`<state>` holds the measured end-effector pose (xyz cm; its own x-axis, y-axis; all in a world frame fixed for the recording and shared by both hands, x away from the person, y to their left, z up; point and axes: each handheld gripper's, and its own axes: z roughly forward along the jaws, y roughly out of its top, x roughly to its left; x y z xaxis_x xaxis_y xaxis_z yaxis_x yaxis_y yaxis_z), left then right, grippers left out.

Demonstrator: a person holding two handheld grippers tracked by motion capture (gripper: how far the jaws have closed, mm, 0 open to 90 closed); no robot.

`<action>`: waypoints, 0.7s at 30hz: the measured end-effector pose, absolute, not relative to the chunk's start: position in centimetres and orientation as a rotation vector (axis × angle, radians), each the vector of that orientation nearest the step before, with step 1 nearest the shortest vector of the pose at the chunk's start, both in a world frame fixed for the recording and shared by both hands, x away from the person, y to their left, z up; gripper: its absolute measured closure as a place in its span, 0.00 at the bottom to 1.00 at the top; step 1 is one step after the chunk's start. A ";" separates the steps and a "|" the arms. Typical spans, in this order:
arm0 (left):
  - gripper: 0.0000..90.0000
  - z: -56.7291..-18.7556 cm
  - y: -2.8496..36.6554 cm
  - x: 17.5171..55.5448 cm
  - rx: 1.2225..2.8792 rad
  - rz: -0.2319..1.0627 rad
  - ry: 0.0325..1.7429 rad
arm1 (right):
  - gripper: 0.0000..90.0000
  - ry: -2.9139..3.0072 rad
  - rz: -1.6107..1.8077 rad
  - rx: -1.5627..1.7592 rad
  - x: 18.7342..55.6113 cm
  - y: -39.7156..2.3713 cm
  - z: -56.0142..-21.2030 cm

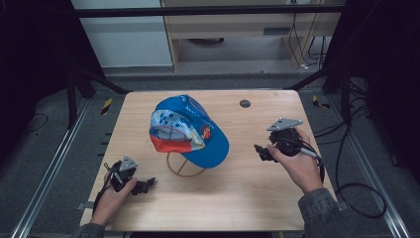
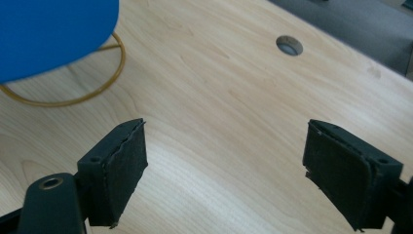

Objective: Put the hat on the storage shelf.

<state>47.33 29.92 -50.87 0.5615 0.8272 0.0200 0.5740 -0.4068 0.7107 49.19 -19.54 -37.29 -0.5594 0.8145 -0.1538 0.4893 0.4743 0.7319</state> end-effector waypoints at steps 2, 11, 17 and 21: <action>0.00 -50.9 29.9 47.3 2.131 0.491 1.118 | 0.19 2.239 0.882 1.090 49.0 -19.8 -38.0; 0.00 -50.9 29.9 47.3 2.132 0.492 1.118 | 0.19 2.233 0.850 1.111 48.3 -20.7 -40.1; 0.00 -50.9 29.9 47.3 2.131 0.491 1.119 | 0.19 2.230 0.829 1.144 47.9 -21.2 -41.7; 0.00 -50.9 29.9 47.3 2.131 0.491 1.119 | 0.19 2.230 0.820 1.170 47.6 -21.7 -42.9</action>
<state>47.27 29.92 -50.87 0.5611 0.8275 0.0194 0.5748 -0.4064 0.7103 47.64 -21.70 -42.90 -0.5137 0.8463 -0.1413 0.5534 0.4527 0.6992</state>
